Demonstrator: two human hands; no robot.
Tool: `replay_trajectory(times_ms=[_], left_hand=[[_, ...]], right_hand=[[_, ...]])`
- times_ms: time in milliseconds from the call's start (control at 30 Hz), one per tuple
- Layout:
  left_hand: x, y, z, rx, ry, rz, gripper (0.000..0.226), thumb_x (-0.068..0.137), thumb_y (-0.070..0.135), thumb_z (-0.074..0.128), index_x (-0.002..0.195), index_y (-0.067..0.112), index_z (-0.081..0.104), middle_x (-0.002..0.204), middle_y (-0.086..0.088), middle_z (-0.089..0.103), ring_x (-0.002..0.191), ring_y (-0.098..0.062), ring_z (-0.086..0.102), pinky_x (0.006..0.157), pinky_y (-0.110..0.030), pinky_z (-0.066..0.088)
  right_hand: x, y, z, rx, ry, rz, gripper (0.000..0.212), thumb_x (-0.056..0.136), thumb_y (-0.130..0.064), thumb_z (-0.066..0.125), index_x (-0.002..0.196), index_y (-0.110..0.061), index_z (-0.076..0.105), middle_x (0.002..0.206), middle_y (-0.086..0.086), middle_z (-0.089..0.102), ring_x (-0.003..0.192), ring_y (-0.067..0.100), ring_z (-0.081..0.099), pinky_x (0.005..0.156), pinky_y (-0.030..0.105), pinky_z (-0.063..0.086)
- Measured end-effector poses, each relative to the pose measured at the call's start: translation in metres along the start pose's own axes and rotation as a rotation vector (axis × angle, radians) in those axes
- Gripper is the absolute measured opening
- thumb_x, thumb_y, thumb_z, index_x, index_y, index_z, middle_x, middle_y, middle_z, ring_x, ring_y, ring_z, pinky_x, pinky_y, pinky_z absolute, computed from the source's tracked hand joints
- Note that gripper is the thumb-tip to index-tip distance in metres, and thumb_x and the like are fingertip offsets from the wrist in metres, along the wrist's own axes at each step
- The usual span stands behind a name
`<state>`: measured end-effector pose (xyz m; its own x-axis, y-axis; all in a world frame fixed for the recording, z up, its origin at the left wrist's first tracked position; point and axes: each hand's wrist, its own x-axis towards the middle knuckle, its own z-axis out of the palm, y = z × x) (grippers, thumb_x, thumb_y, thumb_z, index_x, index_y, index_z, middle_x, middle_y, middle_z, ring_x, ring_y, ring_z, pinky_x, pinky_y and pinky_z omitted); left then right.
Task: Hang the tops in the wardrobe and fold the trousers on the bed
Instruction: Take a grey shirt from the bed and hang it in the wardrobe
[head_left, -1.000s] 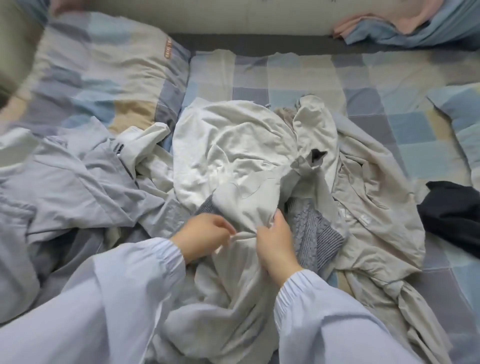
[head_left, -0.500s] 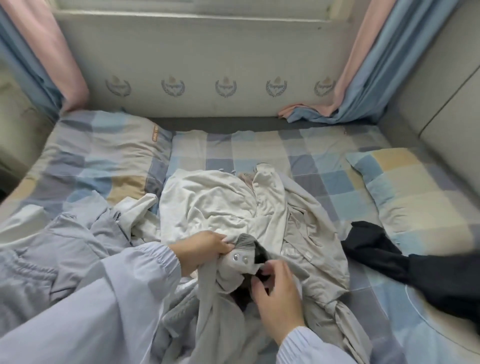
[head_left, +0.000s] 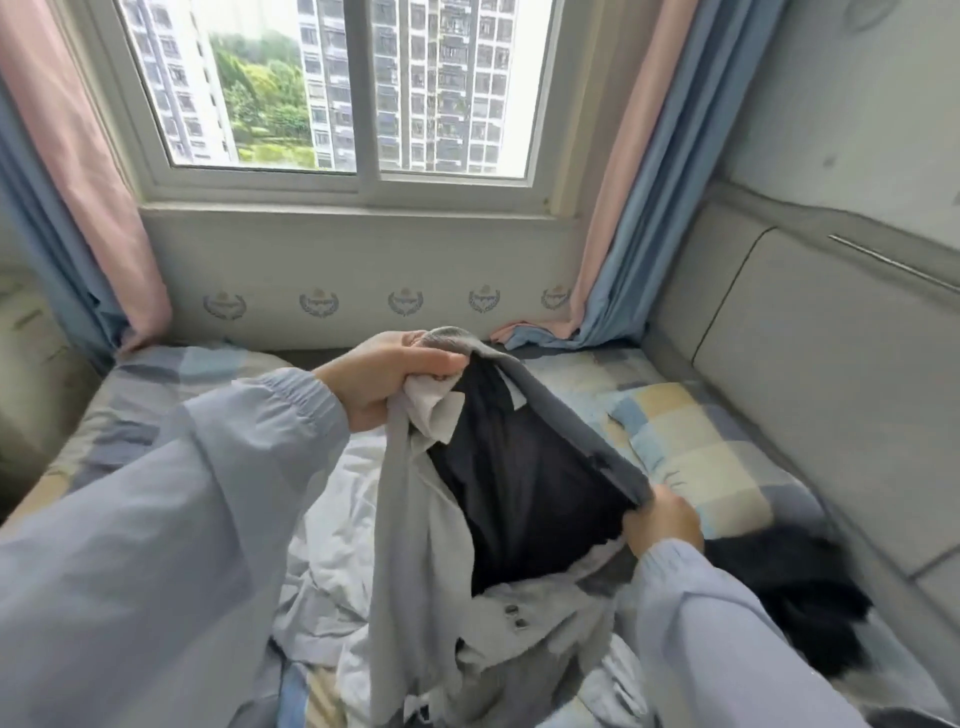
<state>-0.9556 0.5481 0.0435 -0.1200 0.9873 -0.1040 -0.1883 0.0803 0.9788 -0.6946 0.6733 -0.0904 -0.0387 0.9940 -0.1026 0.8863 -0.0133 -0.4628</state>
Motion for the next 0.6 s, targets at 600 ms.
replay_trajectory(times_ms=[600], left_hand=[[-0.055,-0.022,0.160,0.276,-0.208,-0.077,0.024,0.089,0.032,0.062,0.086,0.009,0.067,0.081,-0.009,0.062,0.075,-0.023,0.057,0.078,-0.037,0.047]], right_hand=[[-0.240,0.086,-0.215,0.798,0.342,0.506,0.031,0.093,-0.013,0.047,0.109,0.010,0.060,0.096,0.019,0.063,0.100,0.036,0.058,0.081,0.035,0.044]])
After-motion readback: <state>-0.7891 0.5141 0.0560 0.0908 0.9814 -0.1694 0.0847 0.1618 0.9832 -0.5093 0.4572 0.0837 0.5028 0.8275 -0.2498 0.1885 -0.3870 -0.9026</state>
